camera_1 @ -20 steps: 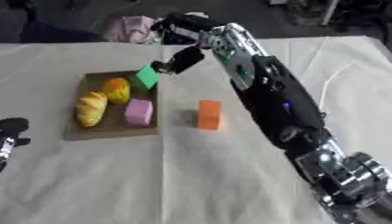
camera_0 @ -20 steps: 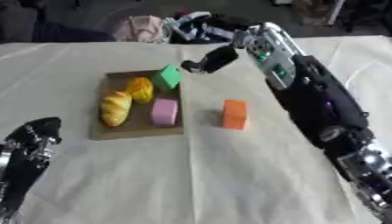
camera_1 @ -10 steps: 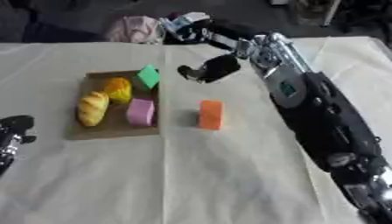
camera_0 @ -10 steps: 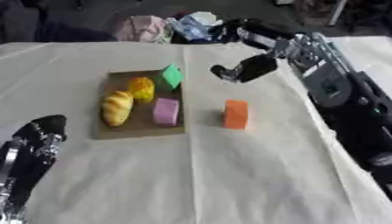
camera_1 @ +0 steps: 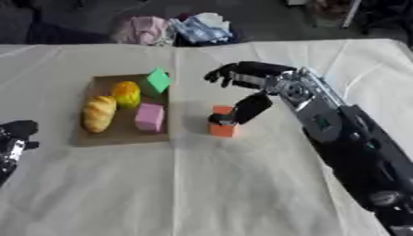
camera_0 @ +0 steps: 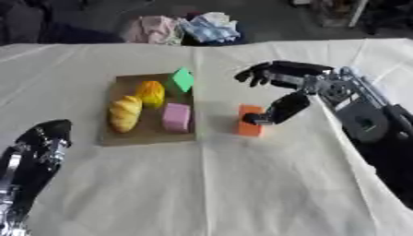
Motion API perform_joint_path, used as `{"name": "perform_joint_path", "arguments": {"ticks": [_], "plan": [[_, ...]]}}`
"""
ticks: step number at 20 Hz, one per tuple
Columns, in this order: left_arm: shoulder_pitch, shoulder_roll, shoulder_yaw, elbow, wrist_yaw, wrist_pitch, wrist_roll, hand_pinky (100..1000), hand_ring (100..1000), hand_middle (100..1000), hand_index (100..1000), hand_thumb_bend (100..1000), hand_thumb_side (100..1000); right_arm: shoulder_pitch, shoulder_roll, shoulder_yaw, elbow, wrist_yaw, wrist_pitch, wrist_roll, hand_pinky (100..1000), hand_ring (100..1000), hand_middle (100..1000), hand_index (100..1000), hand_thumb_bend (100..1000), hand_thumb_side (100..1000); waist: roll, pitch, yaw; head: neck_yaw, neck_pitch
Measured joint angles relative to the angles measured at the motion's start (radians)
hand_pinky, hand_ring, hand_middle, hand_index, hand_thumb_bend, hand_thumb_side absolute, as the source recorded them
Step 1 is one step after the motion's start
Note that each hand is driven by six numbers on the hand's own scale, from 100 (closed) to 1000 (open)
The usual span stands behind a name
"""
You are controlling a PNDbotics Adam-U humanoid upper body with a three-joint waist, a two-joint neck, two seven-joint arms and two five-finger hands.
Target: Pick up objects on the table and place them in the box.
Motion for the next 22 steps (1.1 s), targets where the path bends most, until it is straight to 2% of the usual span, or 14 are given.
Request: {"name": "perform_joint_path", "arguments": {"ticks": [7,15,20,22], "plan": [[0.0,0.0,0.001,0.0,0.0,0.0,0.0,755,828,724,748,168,584,0.006,0.011,0.006,0.096,0.038,-0.001,0.001,833,841,887,968,414,494,0.0,0.0,0.004,0.002,0.0],[0.0,0.0,0.001,0.0,0.0,0.0,0.0,755,829,724,749,167,584,0.001,0.038,-0.002,0.229,0.111,-0.007,-0.06,828,837,877,959,416,491,0.0,0.0,0.008,0.002,0.0],[0.0,0.0,0.001,0.0,0.0,0.0,0.0,756,829,725,749,165,585,-0.018,0.05,-0.008,0.282,0.127,-0.014,-0.076,827,835,854,938,413,485,0.0,0.0,0.008,0.002,0.0],[0.0,0.0,0.001,0.0,0.0,0.0,0.0,756,829,725,749,165,585,-0.025,0.052,-0.008,0.295,0.134,-0.018,-0.08,822,827,819,916,404,475,0.0,0.0,0.008,0.002,0.001]]}}
